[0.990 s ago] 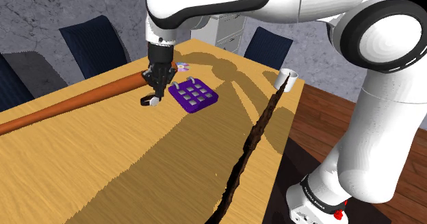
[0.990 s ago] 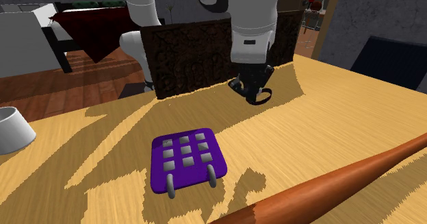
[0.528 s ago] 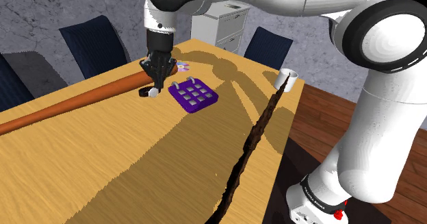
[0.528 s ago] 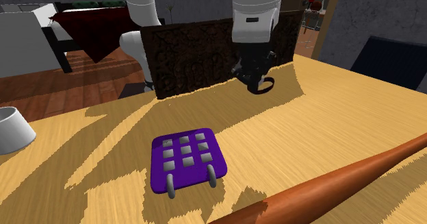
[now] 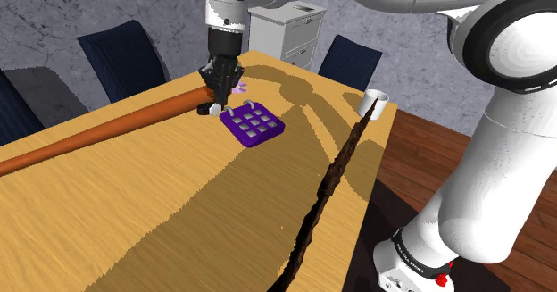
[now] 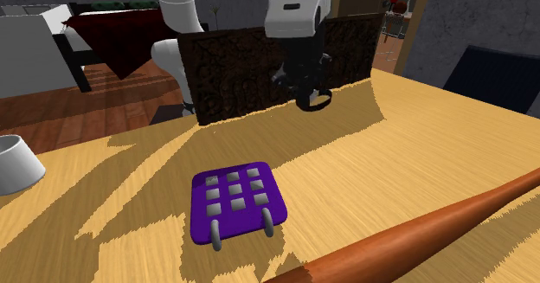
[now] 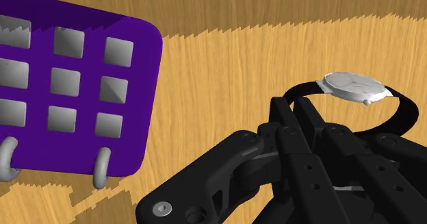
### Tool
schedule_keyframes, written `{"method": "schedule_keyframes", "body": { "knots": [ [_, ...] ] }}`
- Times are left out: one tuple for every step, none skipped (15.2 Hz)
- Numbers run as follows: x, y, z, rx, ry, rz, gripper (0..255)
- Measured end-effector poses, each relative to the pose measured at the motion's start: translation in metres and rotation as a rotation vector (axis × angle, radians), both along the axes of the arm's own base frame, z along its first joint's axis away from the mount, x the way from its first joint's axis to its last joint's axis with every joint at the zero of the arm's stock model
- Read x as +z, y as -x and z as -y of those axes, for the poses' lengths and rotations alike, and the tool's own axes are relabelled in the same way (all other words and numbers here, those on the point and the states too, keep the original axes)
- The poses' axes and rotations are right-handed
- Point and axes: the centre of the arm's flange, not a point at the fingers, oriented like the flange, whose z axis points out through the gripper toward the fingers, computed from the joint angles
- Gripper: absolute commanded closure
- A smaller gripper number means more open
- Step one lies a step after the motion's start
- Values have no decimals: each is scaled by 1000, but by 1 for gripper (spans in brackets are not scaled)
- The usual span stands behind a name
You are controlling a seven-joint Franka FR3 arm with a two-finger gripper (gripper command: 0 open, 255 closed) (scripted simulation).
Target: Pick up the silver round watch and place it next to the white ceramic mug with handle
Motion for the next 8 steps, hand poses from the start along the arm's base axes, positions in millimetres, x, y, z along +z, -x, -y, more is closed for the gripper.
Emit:
{"method": "schedule_keyframes", "body": {
  "knots": [
    [1, -2, 14, 0, 0, 0, 255],
    [2, -1, 28, -1, 0, 0, 255],
    [1, -1, 39, 0, 0, 0, 255],
    [0, -2, 52, 0, 0, 0, 255],
    [-1, -3, 64, 0, 0, 0, 255],
    [1, -3, 77, 0, 1, 0, 255],
    [3, -2, 92, 0, 0, 0, 255],
    [2, -1, 107, 0, 0, 0, 255]
  ]
}}
